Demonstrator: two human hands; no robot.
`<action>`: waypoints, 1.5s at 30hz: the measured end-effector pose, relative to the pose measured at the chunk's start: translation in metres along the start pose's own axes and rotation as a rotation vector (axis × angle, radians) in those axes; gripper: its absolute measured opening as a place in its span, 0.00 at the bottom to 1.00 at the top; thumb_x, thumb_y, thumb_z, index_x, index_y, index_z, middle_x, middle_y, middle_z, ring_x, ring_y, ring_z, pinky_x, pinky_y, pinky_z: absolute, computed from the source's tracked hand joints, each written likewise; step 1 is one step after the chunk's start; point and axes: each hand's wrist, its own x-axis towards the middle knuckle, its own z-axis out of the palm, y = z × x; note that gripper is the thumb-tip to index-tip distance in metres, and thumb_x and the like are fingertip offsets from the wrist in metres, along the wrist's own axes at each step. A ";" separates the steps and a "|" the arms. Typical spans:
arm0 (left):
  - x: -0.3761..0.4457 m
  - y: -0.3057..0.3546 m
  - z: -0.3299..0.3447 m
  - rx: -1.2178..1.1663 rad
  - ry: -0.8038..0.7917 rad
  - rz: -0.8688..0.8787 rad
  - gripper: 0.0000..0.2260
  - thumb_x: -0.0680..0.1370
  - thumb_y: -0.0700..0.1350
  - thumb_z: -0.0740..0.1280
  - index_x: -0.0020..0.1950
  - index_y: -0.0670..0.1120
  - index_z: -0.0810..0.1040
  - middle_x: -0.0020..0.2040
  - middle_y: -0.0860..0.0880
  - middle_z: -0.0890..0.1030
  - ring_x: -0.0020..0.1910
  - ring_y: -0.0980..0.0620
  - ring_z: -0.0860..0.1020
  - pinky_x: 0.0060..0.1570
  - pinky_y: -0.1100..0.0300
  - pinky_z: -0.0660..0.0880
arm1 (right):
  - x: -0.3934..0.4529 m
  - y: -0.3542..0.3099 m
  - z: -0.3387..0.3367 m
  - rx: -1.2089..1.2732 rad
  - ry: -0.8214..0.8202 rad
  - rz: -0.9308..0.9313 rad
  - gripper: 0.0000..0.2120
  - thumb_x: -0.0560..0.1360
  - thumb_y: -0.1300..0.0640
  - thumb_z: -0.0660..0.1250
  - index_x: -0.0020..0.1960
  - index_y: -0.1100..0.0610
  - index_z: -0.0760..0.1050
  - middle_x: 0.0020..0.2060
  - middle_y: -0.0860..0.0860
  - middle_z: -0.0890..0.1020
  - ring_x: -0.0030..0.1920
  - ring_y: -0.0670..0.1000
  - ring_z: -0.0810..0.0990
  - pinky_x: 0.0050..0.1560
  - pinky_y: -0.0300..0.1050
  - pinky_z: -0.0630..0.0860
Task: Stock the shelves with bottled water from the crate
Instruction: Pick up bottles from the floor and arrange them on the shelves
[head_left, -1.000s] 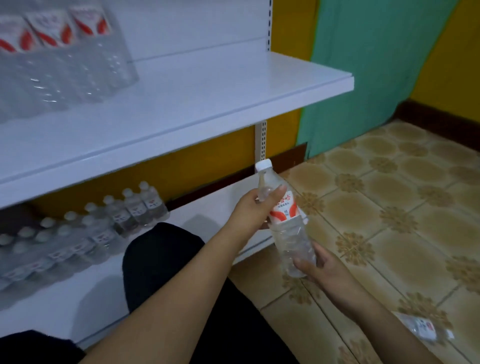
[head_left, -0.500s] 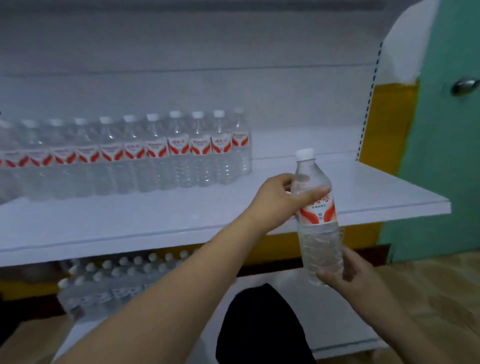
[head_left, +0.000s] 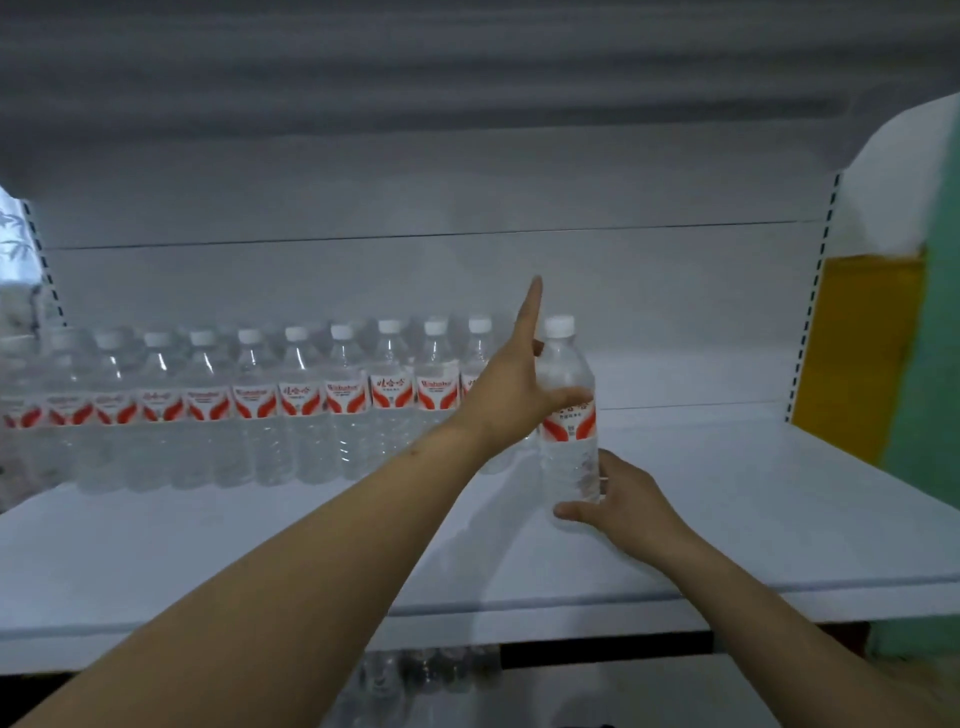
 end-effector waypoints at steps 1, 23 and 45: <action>0.005 -0.010 0.003 0.021 0.004 0.019 0.49 0.72 0.45 0.76 0.78 0.62 0.42 0.60 0.57 0.72 0.53 0.60 0.74 0.44 0.73 0.69 | 0.011 0.006 0.003 -0.024 -0.009 0.002 0.26 0.67 0.53 0.79 0.61 0.47 0.71 0.54 0.43 0.80 0.53 0.45 0.79 0.46 0.32 0.70; 0.085 -0.097 -0.002 1.126 0.066 0.105 0.55 0.67 0.62 0.75 0.80 0.48 0.43 0.80 0.49 0.48 0.79 0.47 0.46 0.76 0.42 0.43 | 0.129 0.027 0.063 -0.152 0.160 0.068 0.20 0.70 0.53 0.77 0.59 0.57 0.79 0.56 0.53 0.83 0.56 0.53 0.82 0.59 0.42 0.75; 0.045 -0.032 0.027 0.718 0.137 0.208 0.26 0.77 0.52 0.67 0.72 0.43 0.69 0.70 0.41 0.67 0.69 0.41 0.66 0.68 0.50 0.66 | 0.031 0.025 -0.013 -0.041 0.222 0.133 0.21 0.78 0.53 0.68 0.69 0.58 0.73 0.64 0.51 0.77 0.62 0.50 0.77 0.57 0.31 0.66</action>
